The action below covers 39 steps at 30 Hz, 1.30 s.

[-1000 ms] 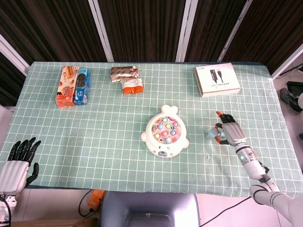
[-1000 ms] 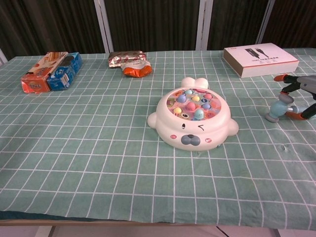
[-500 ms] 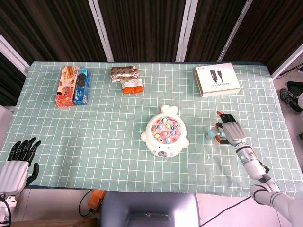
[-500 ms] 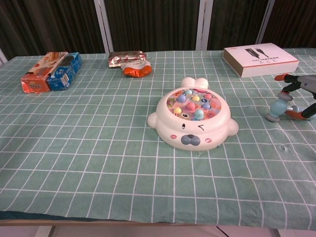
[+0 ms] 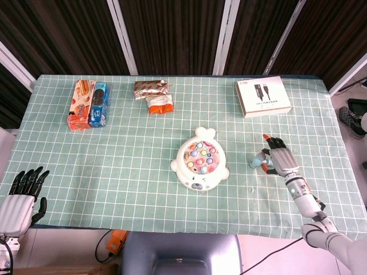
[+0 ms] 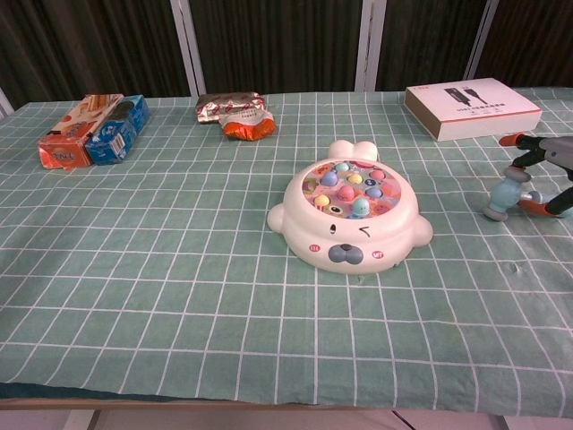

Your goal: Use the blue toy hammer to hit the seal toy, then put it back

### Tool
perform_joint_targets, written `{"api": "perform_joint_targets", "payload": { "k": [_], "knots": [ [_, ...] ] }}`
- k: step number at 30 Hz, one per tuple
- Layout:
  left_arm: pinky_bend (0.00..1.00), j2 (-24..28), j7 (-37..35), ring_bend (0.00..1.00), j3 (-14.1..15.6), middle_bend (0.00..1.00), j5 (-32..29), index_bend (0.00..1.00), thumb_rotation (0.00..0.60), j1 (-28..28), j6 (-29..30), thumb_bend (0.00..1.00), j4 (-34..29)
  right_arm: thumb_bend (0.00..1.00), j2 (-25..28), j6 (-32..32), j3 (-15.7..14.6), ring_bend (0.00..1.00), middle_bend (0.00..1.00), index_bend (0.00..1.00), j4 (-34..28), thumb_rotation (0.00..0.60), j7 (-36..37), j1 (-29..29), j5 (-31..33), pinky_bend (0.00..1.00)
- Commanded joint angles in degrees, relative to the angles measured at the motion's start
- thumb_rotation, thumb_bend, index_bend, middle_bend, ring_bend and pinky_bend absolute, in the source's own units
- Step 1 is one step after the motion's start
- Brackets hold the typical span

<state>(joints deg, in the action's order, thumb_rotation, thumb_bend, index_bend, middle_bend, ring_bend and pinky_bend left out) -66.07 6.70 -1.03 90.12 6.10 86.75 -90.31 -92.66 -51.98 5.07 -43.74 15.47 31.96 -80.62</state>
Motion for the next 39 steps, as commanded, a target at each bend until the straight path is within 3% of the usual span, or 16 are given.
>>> {"api": "perform_joint_targets", "payload": {
  "k": [1,10,15,19,23,25,39],
  "knots": [
    [0.02,0.0,-0.1,0.00,0.0,0.01,0.0,0.03,0.600,0.0,0.1,0.62,0.0,0.59,-0.2,-0.2,0.2,0.05,0.14,0.81,0.0,0.600,-0.5,-0.1,0.2,0.14],
    [0.02,0.0,-0.1,0.00,0.0,0.01,0.2,0.03,0.600,-0.1,0.3,0.62,0.0,0.59,-0.9,-1.2,0.6,0.16,0.26,0.87,0.5,0.600,-2.7,-0.5,0.9,0.17],
    [0.02,0.0,-0.1,0.00,0.0,0.01,0.2,0.03,0.600,-0.1,0.2,0.62,0.1,0.59,-1.1,-1.9,0.6,0.29,0.38,0.87,0.9,0.600,-3.2,-0.6,0.6,0.21],
    [0.02,0.0,-0.2,0.00,0.0,0.01,0.2,0.03,0.600,-0.1,0.2,0.62,0.1,0.59,-1.2,-2.2,0.4,0.40,0.46,0.88,1.0,0.600,-3.6,-0.7,0.4,0.30],
    [0.02,0.0,-0.2,0.00,0.0,0.01,0.2,0.03,0.600,-0.1,0.2,0.62,0.0,0.59,-1.5,-2.3,0.3,0.46,0.51,0.88,1.3,0.600,-3.8,-0.7,0.3,0.49],
    [0.02,0.0,-0.2,0.00,0.0,0.01,0.2,0.03,0.600,-0.1,0.3,0.62,0.1,0.59,-1.6,-2.4,0.3,0.49,0.53,0.88,1.5,0.600,-4.0,-0.7,0.2,0.53],
    [0.02,0.0,-0.1,0.00,0.0,0.01,0.2,0.03,0.600,-0.1,0.2,0.63,0.1,0.59,-2.2,-2.2,-0.2,0.55,0.59,0.89,2.7,0.600,-3.1,-0.8,-0.4,0.61]
  ]
}}
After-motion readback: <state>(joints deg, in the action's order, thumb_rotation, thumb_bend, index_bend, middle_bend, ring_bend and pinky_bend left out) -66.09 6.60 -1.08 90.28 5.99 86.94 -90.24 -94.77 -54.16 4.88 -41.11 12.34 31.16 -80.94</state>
